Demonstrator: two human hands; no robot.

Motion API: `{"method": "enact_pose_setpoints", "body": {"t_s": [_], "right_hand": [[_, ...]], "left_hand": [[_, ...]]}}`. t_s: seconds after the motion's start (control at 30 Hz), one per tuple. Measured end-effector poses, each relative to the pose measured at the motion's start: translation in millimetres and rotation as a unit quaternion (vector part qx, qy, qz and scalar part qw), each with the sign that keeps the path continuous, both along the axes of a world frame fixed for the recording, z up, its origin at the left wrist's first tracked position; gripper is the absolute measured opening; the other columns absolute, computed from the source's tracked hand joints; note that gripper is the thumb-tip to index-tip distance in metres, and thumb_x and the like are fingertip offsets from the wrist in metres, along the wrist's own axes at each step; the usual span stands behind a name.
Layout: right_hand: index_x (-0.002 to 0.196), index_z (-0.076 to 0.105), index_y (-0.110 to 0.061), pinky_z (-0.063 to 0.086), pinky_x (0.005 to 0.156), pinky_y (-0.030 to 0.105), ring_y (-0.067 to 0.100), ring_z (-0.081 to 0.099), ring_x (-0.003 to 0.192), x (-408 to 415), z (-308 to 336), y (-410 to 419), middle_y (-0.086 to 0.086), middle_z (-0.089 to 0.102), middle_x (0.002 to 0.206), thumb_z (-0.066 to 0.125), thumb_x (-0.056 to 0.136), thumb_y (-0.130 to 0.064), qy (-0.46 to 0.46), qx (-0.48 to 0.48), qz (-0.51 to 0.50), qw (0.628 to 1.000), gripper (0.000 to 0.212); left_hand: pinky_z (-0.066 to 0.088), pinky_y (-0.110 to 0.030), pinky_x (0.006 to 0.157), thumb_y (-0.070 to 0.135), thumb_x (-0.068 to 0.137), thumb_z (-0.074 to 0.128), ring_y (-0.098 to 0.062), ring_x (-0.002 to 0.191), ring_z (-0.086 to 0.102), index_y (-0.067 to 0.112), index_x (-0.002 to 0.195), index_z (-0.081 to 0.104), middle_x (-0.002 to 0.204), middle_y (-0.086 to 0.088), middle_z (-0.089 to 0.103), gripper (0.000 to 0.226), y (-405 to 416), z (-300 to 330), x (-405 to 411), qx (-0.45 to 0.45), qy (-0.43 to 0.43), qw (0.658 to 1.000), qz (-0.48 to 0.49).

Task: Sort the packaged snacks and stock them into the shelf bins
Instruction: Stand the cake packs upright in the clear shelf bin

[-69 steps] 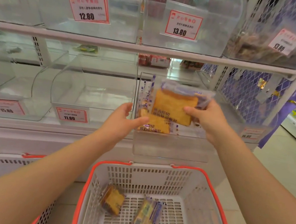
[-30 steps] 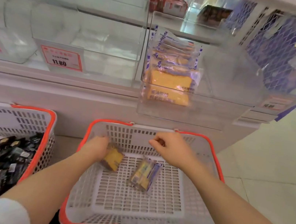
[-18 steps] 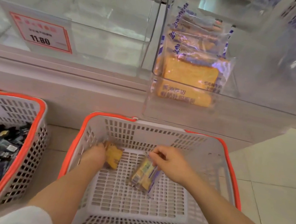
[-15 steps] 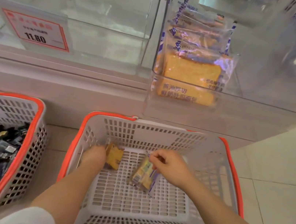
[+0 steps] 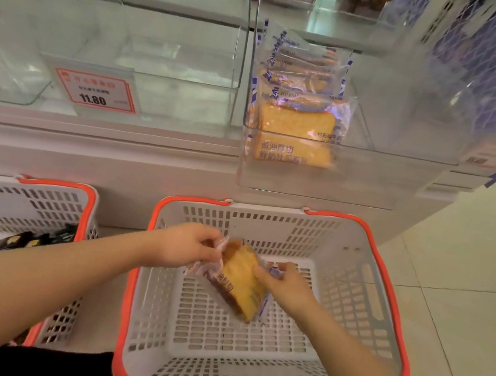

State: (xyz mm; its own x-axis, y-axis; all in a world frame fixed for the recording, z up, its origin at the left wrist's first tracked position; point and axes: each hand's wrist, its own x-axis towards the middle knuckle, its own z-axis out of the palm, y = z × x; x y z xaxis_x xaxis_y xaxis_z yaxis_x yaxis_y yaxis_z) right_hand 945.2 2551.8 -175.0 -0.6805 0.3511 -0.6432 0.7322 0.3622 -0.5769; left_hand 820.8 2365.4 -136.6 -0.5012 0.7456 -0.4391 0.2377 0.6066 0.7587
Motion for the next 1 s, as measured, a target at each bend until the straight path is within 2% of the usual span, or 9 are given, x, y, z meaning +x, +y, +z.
{"method": "enact_pose_setpoints", "body": {"t_s": [0.1, 0.17, 0.23, 0.37, 0.47, 0.6, 0.67, 0.83, 1.0], "right_hand": [[0.124, 0.046, -0.009, 0.053, 0.073, 0.031, 0.018, 0.062, 0.091, 7.9, 15.5, -10.5, 0.007, 0.061, 0.117, 0.054, 0.083, -0.058, 0.04, -0.164, -0.161, 0.973, 0.064], [0.113, 0.057, -0.01, 0.055, 0.058, 0.029, 0.017, 0.068, 0.076, 11.1, 29.7, -12.5, 0.006, 0.072, 0.097, 0.056, 0.085, -0.048, 0.081, -0.368, -0.262, 0.888, 0.047], [0.112, 0.059, -0.01, 0.056, 0.062, 0.032, 0.02, 0.067, 0.076, 14.1, 44.6, -13.6, 0.009, 0.072, 0.096, 0.055, 0.087, -0.038, 0.134, -0.451, -0.293, 0.832, 0.038], [0.111, 0.06, -0.014, 0.055, 0.056, 0.029, 0.016, 0.066, 0.075, 16.9, 77.2, -16.7, 0.004, 0.069, 0.097, 0.055, 0.092, -0.03, 0.249, -0.377, -0.277, 0.848, 0.025], [0.096, 0.062, -0.018, 0.055, 0.068, 0.034, 0.014, 0.065, 0.074, 19.6, 105.2, -14.8, 0.0, 0.068, 0.086, 0.06, 0.089, -0.028, 0.327, -0.276, -0.256, 0.867, 0.012], [0.084, 0.058, -0.015, 0.053, 0.057, 0.027, 0.01, 0.064, 0.063, 20.9, 142.7, -13.0, -0.002, 0.068, 0.07, 0.056, 0.092, -0.024, 0.423, -0.289, -0.291, 0.808, 0.013], [0.081, 0.059, -0.014, 0.052, 0.057, 0.026, 0.009, 0.063, 0.06, 23.6, 153.6, -12.1, -0.005, 0.068, 0.064, 0.056, 0.091, -0.017, 0.417, -0.302, -0.263, 0.816, 0.012], [0.075, 0.054, -0.018, 0.047, 0.049, 0.018, 0.007, 0.055, 0.055, 25.8, 166.0, -6.7, -0.005, 0.06, 0.06, 0.058, 0.09, -0.008, 0.456, -0.157, -0.211, 0.85, 0.018], [0.077, 0.048, -0.025, 0.047, 0.061, 0.043, 0.024, 0.058, 0.065, 21.5, 167.4, 0.1, 0.019, 0.064, 0.077, 0.053, 0.093, -0.013, 0.503, -0.036, -0.223, 0.834, 0.021]], "left_hand": [[0.04, -0.015, 0.057, 0.007, 0.09, 0.057, 0.003, 0.053, 0.048, 0.012, 0.074, 0.049, 0.059, 0.011, 0.052, 0.018, -11.1, 24.7, 19.1, 0.094, -0.003, 0.993, 0.071], [0.04, -0.017, 0.052, 0.005, 0.091, 0.054, -0.003, 0.048, 0.047, 0.012, 0.074, 0.047, 0.052, 0.007, 0.051, 0.02, -16.5, 37.6, 30.1, 0.15, -0.033, 0.981, 0.119], [0.041, -0.016, 0.05, 0.004, 0.091, 0.054, -0.005, 0.046, 0.048, 0.01, 0.076, 0.048, 0.052, 0.004, 0.052, 0.018, -18.6, 49.0, 39.6, 0.192, -0.047, 0.968, 0.157], [0.043, -0.02, 0.052, 0.009, 0.089, 0.057, -0.011, 0.06, 0.056, 0.011, 0.098, 0.054, 0.074, -0.002, 0.064, 0.009, -14.0, 70.6, 51.8, 0.257, -0.095, 0.926, 0.261], [0.041, -0.028, 0.058, 0.024, 0.095, 0.05, -0.017, 0.068, 0.058, 0.011, 0.113, 0.053, 0.087, -0.002, 0.067, 0.023, -5.8, 82.6, 60.9, 0.275, -0.171, 0.887, 0.331], [0.043, -0.024, 0.05, 0.025, 0.099, 0.041, -0.012, 0.061, 0.061, 0.009, 0.118, 0.058, 0.092, -0.005, 0.067, 0.03, 2.5, 94.5, 70.9, 0.323, -0.225, 0.849, 0.353], [0.042, -0.021, 0.046, 0.025, 0.1, 0.039, -0.011, 0.061, 0.059, 0.01, 0.119, 0.059, 0.092, -0.003, 0.066, 0.031, 3.7, 97.3, 71.8, 0.341, -0.235, 0.836, 0.361], [0.038, -0.026, 0.052, 0.029, 0.098, 0.04, -0.01, 0.058, 0.055, 0.011, 0.121, 0.058, 0.084, 0.0, 0.063, 0.034, 1.1, 98.1, 73.1, 0.357, -0.256, 0.832, 0.339], [0.054, -0.036, 0.072, 0.034, 0.081, 0.054, -0.018, 0.078, 0.066, 0.009, 0.11, 0.059, 0.092, -0.007, 0.068, 0.038, 1.4, 107.6, 74.9, 0.357, -0.256, 0.847, 0.3]]}}
